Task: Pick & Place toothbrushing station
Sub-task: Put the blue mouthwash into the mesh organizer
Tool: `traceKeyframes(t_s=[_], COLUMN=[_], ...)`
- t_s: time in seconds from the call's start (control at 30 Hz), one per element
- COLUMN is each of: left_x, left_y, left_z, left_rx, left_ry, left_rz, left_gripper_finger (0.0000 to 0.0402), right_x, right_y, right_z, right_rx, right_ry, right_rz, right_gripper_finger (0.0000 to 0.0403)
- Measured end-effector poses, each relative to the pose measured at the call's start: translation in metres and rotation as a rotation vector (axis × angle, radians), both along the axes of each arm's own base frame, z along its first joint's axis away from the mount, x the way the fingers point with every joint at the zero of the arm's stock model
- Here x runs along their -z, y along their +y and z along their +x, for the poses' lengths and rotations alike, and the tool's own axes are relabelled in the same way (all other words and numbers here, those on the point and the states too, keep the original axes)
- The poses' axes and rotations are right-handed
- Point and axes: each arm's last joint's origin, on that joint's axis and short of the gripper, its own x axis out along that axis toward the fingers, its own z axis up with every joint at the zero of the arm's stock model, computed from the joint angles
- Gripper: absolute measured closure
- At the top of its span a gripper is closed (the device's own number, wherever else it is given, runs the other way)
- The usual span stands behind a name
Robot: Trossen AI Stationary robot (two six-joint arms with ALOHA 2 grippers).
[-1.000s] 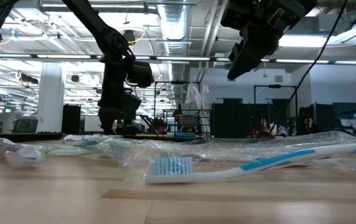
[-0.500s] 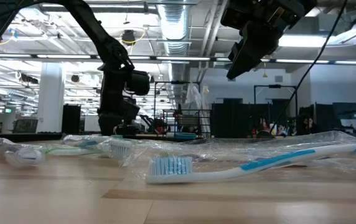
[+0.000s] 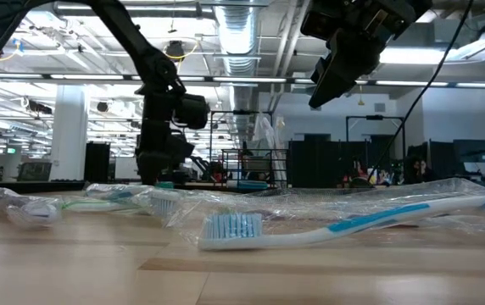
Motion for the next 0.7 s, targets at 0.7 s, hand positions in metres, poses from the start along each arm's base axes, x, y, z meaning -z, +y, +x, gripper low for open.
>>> traceKeyframes(t_s=[0.7], left_x=[0.001], left_y=[-0.061], left_z=[0.035], left_rx=[0.175], left_ry=[-0.093], left_rz=[-0.176], left_gripper_finger=[0.0301], right_x=[0.0], right_y=[0.0], right_z=[0.0], right_rx=[0.0], right_ry=[-0.001], right_rz=[0.0], right_gripper_finger=[0.0305])
